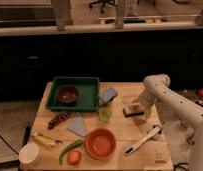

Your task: Wipe red bowl with eraser

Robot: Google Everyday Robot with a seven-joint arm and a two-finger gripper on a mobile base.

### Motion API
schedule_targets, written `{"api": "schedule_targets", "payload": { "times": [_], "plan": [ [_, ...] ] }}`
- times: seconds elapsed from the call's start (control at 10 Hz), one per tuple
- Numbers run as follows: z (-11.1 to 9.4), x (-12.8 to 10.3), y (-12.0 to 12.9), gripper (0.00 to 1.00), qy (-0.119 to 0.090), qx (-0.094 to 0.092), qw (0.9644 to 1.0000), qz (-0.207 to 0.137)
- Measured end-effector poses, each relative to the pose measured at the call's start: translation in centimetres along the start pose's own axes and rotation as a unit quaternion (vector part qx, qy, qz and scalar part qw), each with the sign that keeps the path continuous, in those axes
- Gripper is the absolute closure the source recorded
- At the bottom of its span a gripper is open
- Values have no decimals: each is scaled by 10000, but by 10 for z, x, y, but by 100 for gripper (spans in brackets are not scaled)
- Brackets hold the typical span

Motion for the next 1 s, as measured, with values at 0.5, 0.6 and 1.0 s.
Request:
{"api": "schedule_targets", "payload": {
  "times": [0.5,0.6,1.0],
  "plan": [
    [3,-6,-3,66,-103,35,9999,72],
    [4,-5,-3,76,-124,38,9999,96],
    [4,-3,-4,100,-166,61,9998,128]
  ]
}}
